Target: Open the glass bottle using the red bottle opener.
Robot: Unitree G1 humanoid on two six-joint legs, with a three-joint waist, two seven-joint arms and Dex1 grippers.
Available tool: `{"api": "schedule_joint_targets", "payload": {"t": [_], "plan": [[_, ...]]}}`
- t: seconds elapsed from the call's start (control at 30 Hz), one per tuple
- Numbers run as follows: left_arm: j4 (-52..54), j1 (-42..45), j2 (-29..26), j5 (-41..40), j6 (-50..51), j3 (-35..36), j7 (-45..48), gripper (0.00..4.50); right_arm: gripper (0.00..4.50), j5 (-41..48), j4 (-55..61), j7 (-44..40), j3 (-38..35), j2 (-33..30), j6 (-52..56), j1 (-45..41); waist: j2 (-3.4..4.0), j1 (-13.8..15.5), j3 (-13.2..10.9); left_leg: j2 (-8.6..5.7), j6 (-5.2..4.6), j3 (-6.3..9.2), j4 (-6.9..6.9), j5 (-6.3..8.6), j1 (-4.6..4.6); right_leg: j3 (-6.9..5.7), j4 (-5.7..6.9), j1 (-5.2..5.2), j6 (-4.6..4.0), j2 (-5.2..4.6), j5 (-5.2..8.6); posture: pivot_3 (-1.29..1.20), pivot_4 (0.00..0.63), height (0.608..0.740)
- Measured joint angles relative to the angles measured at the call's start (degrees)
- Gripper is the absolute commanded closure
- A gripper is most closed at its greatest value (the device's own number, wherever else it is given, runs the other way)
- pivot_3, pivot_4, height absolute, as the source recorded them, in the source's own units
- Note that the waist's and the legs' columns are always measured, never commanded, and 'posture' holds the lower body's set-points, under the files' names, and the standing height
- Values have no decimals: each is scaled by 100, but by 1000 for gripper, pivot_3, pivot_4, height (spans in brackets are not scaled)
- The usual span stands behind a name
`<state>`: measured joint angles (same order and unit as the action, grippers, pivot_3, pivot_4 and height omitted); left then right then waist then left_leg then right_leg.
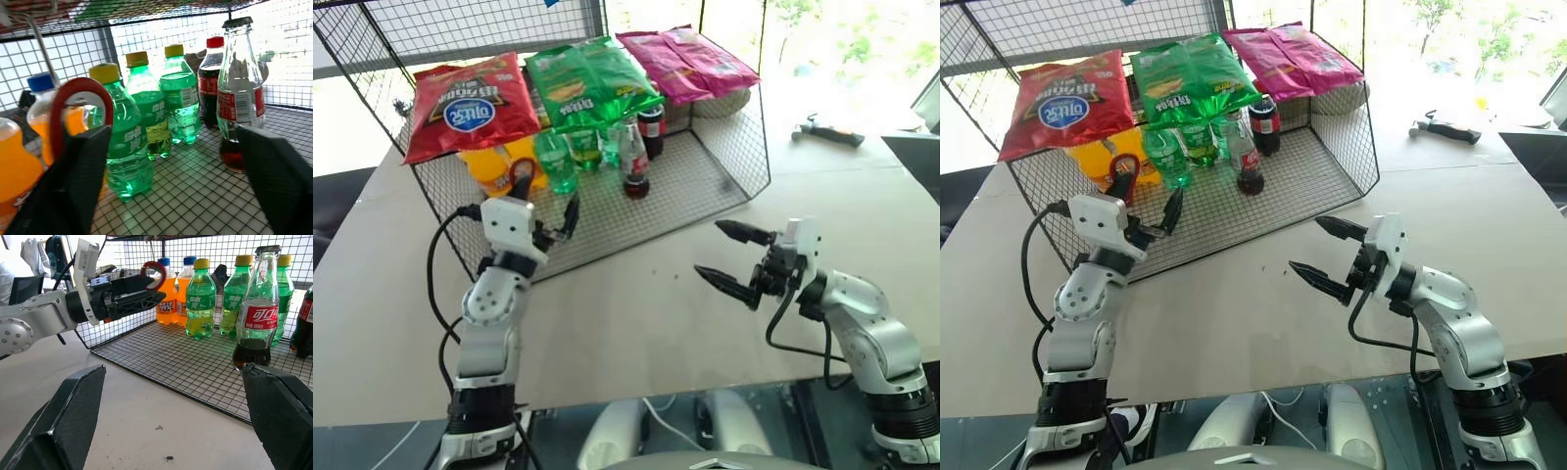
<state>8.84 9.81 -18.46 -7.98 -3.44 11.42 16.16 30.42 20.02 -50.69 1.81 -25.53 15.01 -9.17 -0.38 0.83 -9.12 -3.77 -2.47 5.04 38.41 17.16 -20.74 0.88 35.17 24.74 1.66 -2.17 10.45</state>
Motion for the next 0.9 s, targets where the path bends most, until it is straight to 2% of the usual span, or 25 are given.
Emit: {"api": "schedule_joint_targets", "payload": {"t": [0.37, 0.57, 0.9], "plan": [[188, -571, 29, 603, -229, -99, -339, 133, 0, -74, -33, -2, -8, -28, -14, -4, -5, 7, 4, -1, 3, -3, 4, -2, 6, 2, 22, 1, -1, -3, 1, 0, 150, 735], [162, -296, -68, 886, -381, 375, -922, 133, 0, -92, -73, -5, -8, -35, -19, -9, -12, 4, 8, -1, 8, -3, 6, -5, 10, 1, 33, 1, -1, -2, 1, 0, 150, 735], [-511, 220, -244, 857, -442, 435, -1018, 133, 0, -127, -97, 8, -8, -31, -31, -17, -15, -7, 11, -2, 13, -5, 6, -8, 14, 3, 44, 4, -1, 0, 0, 0, 150, 735]]}}
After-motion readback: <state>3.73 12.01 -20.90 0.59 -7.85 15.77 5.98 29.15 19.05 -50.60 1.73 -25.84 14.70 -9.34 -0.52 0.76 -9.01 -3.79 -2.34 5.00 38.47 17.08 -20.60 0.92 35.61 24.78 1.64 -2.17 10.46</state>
